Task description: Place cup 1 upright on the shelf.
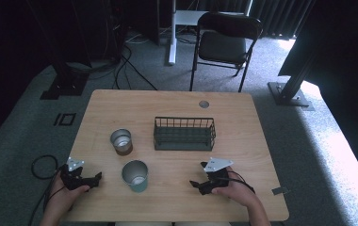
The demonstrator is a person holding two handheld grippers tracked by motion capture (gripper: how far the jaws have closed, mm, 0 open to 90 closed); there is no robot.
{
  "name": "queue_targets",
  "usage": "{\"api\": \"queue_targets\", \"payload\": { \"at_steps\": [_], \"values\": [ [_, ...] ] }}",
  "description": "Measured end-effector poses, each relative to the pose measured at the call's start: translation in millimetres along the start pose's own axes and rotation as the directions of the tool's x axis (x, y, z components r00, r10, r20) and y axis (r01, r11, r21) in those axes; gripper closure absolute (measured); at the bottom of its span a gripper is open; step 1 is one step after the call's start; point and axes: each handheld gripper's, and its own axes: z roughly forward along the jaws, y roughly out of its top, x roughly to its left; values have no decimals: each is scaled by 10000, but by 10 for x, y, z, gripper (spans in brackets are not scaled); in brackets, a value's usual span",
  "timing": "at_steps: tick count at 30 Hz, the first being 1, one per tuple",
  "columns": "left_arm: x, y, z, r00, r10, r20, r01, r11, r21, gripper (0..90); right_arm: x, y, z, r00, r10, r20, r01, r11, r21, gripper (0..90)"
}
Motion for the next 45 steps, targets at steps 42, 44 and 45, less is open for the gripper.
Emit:
{"api": "queue_targets", "payload": {
  "at_steps": [42, 44, 45],
  "values": [
    [-3, 0, 2, 10000, -49, 2, 49, 10000, -30, 5, 539, 595, 568, 9768, -1390, -1632, 1259, 9881, -881, 135],
    [-2, 0, 1, 10000, -31, 3, 31, 10000, -21, 5, 565, 623, 589, 9739, -1501, -1700, 1349, 9861, -974, 135],
    [-2, 0, 1, 10000, -31, 4, 31, 10000, -19, 5, 578, 637, 598, 9732, -1506, -1740, 1351, 9860, -978, 135]
  ]
}}
